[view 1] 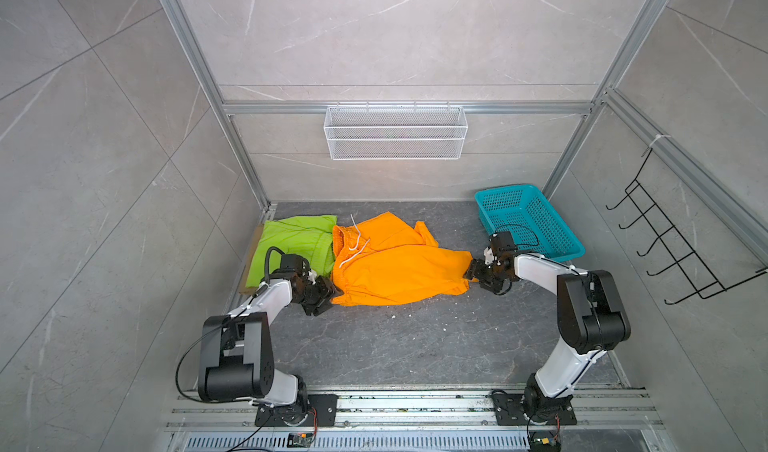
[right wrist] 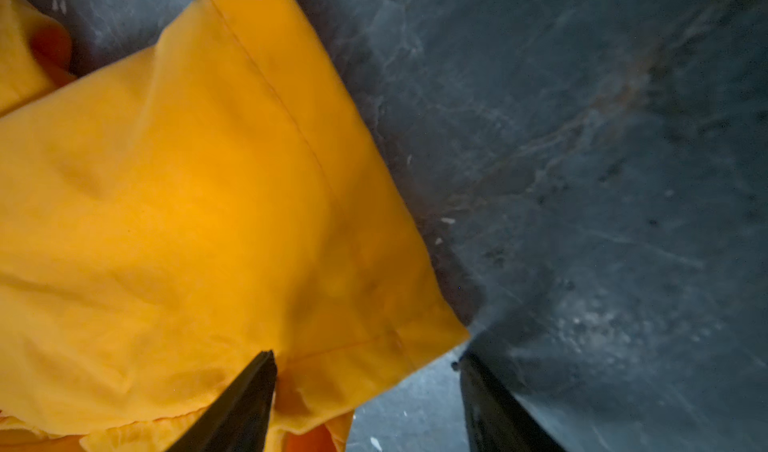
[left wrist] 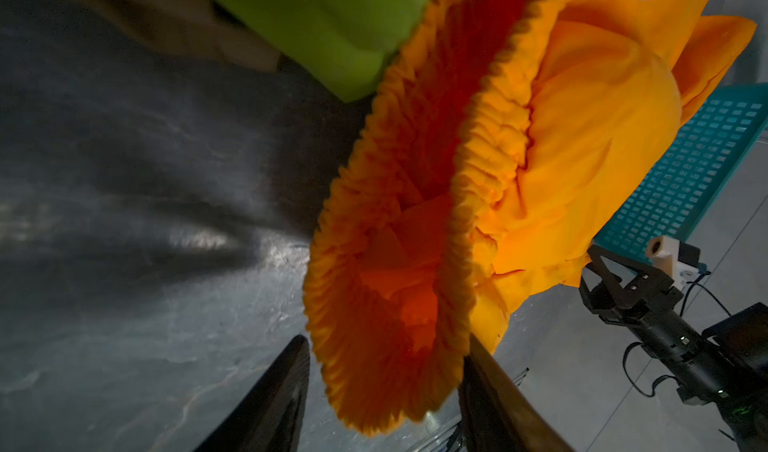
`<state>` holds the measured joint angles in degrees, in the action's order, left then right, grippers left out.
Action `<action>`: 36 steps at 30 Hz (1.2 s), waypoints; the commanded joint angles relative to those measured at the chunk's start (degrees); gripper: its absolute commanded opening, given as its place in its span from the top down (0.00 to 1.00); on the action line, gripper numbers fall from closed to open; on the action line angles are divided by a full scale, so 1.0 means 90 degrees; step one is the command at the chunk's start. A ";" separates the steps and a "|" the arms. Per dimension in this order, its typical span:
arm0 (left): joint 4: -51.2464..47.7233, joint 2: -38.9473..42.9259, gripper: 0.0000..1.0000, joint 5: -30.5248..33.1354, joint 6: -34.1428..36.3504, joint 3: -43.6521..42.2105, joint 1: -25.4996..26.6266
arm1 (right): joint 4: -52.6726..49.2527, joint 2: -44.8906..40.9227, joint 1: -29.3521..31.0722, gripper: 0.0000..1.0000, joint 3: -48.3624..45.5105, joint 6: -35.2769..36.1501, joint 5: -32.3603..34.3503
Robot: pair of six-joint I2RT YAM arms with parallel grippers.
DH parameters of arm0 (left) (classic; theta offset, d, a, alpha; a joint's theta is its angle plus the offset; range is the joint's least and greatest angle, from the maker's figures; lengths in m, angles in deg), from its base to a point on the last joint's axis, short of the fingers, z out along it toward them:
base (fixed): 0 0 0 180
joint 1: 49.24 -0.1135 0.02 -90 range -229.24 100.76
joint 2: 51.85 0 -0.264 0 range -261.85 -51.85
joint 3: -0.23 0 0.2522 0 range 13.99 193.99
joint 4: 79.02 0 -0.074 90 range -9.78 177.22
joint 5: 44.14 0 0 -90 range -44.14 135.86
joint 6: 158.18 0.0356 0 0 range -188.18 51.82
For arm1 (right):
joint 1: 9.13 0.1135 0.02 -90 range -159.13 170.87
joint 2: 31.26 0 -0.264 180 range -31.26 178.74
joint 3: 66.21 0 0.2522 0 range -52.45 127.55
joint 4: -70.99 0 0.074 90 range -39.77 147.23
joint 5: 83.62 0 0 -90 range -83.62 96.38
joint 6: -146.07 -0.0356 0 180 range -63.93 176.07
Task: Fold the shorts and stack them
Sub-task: 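Grasp the orange waistband with the left gripper while the right gripper grasps a leg hem, then lift the orange shorts high with both grippers and swing them down flat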
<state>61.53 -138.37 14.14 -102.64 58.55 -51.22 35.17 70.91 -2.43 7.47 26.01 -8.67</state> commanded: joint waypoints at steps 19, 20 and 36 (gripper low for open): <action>-0.0583 -0.0926 1.00 -0.0386 -0.0605 0.5609 0.0152 | -0.1737 -0.0948 -0.0787 1.00 0.3300 0.0124 0.0324; -0.0615 -0.1084 1.00 -0.0410 -0.0682 0.6108 0.0156 | -0.1825 -0.1017 -0.0914 1.00 0.3656 0.0121 0.0325; -0.0263 -0.3305 1.00 -0.1145 -0.1852 1.0520 0.0344 | -0.4700 0.1282 -0.1721 1.00 1.1180 0.0031 -0.0599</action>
<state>56.74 -172.73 0.63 -119.32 151.77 -45.40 1.20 83.87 -15.37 105.93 24.48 -16.50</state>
